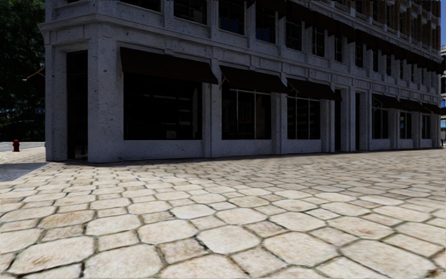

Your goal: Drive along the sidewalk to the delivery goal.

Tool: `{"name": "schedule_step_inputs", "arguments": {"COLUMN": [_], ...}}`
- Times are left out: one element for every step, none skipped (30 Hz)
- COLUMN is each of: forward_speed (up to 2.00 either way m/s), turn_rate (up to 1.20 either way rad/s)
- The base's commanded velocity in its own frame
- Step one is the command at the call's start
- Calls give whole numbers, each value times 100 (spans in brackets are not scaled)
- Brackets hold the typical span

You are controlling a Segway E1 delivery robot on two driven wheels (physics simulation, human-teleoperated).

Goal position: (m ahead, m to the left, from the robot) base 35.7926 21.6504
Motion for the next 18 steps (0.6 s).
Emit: {"name": "schedule_step_inputs", "arguments": {"forward_speed": [200,200,200,200,200,200,200,200,200,200,200,200,200,200,200,200,200,200], "turn_rate": [42,42,42,42,42,42,42,42,42,42,43,43,44,44,45,46,47,48]}}
